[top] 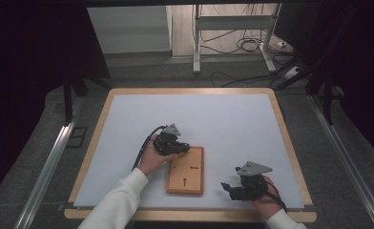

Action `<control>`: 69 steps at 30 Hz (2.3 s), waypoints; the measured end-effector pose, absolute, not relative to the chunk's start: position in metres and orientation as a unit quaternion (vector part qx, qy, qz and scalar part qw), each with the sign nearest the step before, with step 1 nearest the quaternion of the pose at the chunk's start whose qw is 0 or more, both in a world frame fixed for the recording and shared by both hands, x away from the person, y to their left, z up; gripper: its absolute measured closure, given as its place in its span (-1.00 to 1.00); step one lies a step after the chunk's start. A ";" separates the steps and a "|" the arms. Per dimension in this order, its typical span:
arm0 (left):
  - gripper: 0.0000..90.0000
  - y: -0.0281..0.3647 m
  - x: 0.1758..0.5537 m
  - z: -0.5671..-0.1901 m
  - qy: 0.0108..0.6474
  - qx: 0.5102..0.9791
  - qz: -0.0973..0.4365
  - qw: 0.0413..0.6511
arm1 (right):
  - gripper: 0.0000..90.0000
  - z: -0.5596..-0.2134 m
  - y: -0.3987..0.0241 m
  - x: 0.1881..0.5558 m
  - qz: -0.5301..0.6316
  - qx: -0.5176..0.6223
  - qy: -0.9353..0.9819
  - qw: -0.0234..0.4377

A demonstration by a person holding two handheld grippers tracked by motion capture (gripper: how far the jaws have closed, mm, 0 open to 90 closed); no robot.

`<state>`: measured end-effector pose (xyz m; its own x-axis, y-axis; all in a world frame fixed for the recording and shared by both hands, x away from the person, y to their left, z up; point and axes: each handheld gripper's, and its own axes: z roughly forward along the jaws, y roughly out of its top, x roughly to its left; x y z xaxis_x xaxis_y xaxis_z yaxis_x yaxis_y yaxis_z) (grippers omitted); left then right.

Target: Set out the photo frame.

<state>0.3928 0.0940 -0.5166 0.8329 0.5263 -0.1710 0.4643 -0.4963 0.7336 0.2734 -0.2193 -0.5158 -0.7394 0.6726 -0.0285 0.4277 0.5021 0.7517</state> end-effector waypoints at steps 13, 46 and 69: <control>0.84 0.098 0.400 -0.516 0.287 0.865 0.001 0.412 | -0.59 -0.504 -0.197 0.258 0.389 0.277 0.860 0.179; 0.85 0.103 0.420 -0.516 0.301 0.858 -0.049 0.414 | -0.66 -0.523 -0.105 0.245 0.281 0.119 0.898 0.317; 0.80 0.099 0.416 -0.517 0.304 0.856 0.001 0.418 | 0.02 -0.494 -0.100 0.251 0.306 0.086 0.879 0.356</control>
<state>0.4155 0.0995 -0.5165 0.8150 0.5218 -0.2520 0.5197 -0.4661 0.7160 0.2506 -0.0999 -0.4939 -0.7323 0.3695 -0.5720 -0.0659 0.7976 0.5995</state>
